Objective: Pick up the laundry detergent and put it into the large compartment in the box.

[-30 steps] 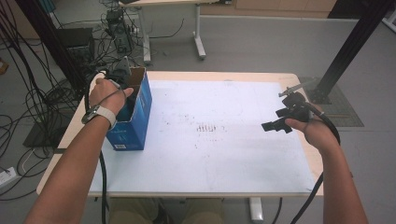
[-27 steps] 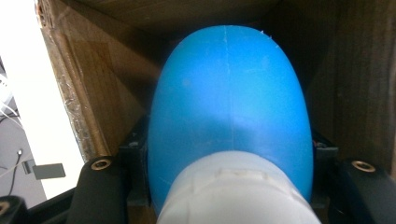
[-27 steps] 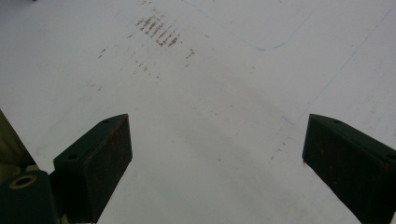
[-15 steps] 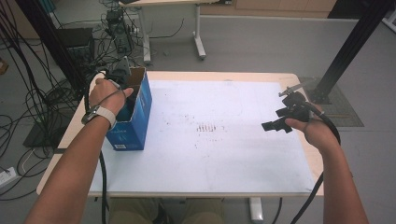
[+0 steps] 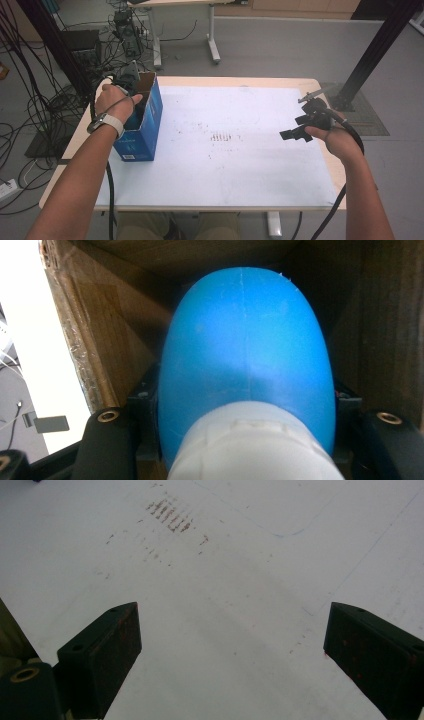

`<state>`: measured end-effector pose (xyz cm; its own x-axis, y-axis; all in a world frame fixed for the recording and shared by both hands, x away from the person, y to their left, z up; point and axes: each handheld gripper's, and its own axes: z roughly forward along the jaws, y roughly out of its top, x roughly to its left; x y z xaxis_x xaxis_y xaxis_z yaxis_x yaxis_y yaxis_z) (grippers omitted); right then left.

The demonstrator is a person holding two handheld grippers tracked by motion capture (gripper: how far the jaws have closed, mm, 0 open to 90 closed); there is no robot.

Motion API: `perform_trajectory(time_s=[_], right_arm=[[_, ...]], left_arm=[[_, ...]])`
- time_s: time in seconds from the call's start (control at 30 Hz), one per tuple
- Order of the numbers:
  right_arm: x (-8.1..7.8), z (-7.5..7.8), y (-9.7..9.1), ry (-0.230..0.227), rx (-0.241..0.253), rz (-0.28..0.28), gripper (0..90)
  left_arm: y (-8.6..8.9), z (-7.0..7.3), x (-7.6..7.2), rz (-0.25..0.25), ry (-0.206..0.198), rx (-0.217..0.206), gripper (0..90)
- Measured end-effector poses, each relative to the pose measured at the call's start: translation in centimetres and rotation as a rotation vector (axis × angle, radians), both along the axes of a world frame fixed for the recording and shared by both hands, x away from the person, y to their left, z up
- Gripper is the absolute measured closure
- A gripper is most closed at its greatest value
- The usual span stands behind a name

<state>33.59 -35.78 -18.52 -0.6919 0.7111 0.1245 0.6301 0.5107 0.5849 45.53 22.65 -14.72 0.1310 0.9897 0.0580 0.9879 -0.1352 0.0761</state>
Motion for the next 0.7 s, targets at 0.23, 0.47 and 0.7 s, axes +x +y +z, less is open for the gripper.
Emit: perform_trajectory(time_s=[0.23,0.47,0.7], right_arm=[[-0.03,-0.02,-0.03,-0.001,0.000,0.000,8.1],[-0.07,-0.05,-0.07,0.000,0.001,0.000,8.1],[-0.12,-0.02,-0.09,-0.001,0.001,0.000,8.1]], left_arm=[[-0.06,0.02,-0.01,0.000,0.002,0.002,37.6],[-0.08,0.02,-0.03,-0.002,0.001,0.003,37.6],[-0.07,0.02,-0.06,-0.003,0.001,0.003,37.6]])
